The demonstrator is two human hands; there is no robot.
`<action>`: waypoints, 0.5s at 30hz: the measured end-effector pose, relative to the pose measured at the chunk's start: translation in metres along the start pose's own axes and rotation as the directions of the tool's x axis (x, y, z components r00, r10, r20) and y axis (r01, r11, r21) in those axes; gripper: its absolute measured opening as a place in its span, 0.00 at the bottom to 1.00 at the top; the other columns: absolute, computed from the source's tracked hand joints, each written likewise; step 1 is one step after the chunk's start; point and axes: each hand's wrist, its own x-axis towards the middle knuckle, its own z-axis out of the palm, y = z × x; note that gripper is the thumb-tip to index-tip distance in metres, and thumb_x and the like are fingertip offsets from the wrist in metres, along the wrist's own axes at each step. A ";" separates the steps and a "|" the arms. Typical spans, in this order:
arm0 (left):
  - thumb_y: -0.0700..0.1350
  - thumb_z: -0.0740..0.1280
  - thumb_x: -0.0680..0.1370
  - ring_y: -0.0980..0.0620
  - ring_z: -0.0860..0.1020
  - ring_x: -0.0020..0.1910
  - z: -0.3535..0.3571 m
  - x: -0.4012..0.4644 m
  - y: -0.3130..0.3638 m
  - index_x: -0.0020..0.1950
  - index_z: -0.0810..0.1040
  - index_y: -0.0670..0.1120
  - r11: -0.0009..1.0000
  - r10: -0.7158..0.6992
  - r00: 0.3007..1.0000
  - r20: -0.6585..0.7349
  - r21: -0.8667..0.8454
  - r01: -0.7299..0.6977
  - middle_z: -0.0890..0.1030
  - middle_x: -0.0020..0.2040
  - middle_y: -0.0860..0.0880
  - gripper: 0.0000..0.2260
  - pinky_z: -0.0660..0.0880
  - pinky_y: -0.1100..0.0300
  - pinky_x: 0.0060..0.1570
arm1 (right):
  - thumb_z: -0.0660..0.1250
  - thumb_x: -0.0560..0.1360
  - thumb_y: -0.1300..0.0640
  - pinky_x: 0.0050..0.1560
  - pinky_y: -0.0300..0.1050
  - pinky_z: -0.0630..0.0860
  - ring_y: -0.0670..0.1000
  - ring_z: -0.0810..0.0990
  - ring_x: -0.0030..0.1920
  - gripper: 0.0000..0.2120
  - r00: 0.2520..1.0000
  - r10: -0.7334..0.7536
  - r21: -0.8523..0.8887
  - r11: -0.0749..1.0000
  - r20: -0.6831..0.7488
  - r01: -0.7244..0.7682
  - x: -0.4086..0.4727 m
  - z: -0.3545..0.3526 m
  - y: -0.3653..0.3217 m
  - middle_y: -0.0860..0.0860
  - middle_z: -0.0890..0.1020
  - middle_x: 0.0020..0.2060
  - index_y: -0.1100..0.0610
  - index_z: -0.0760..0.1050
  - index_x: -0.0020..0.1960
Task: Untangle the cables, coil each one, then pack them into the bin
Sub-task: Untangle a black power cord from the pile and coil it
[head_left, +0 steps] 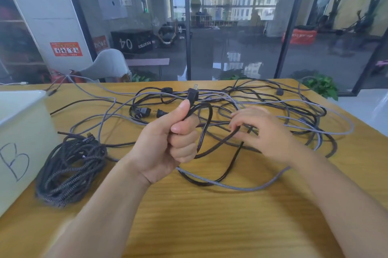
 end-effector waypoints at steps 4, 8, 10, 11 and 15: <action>0.58 0.59 0.81 0.54 0.51 0.23 -0.008 -0.003 0.006 0.32 0.60 0.53 0.999 0.036 0.999 -0.011 -0.039 -0.037 0.53 0.26 0.56 0.20 0.50 0.60 0.26 | 0.79 0.73 0.48 0.68 0.59 0.75 0.49 0.84 0.57 0.06 1.000 0.015 0.444 0.896 0.023 -0.024 -0.006 -0.025 -0.006 0.48 0.86 0.48 0.47 0.83 0.43; 0.57 0.57 0.83 0.55 0.52 0.22 -0.018 -0.003 0.010 0.32 0.61 0.54 0.991 0.076 0.996 -0.039 -0.111 -0.080 0.54 0.26 0.56 0.20 0.51 0.62 0.24 | 0.77 0.73 0.42 0.41 0.51 0.76 0.58 0.68 0.31 0.15 0.930 -0.114 0.777 0.590 0.350 -0.220 -0.014 -0.037 -0.011 0.59 0.74 0.33 0.54 0.83 0.41; 0.57 0.57 0.83 0.55 0.52 0.22 -0.018 -0.003 0.010 0.32 0.61 0.54 0.990 0.080 0.996 -0.041 -0.114 -0.084 0.54 0.26 0.56 0.20 0.53 0.63 0.23 | 0.78 0.71 0.43 0.35 0.41 0.67 0.56 0.63 0.30 0.15 0.877 -0.121 0.782 0.521 0.465 -0.342 -0.016 -0.039 -0.013 0.60 0.74 0.32 0.56 0.84 0.42; 0.57 0.57 0.83 0.55 0.52 0.22 -0.018 -0.003 0.010 0.32 0.61 0.54 0.991 0.078 0.996 -0.041 -0.108 -0.082 0.54 0.25 0.56 0.21 0.53 0.63 0.23 | 0.78 0.71 0.45 0.33 0.39 0.64 0.54 0.63 0.30 0.14 0.855 -0.105 0.752 0.537 0.508 -0.381 -0.017 -0.040 -0.013 0.60 0.75 0.33 0.57 0.85 0.43; 0.57 0.56 0.84 0.55 0.52 0.22 -0.020 -0.002 0.010 0.33 0.61 0.53 0.993 0.036 0.999 0.025 -0.110 -0.033 0.55 0.26 0.56 0.20 0.53 0.62 0.23 | 0.75 0.72 0.37 0.33 0.42 0.66 0.50 0.69 0.32 0.19 0.817 0.160 0.394 0.814 0.554 -0.427 -0.018 -0.037 -0.014 0.60 0.77 0.34 0.54 0.87 0.44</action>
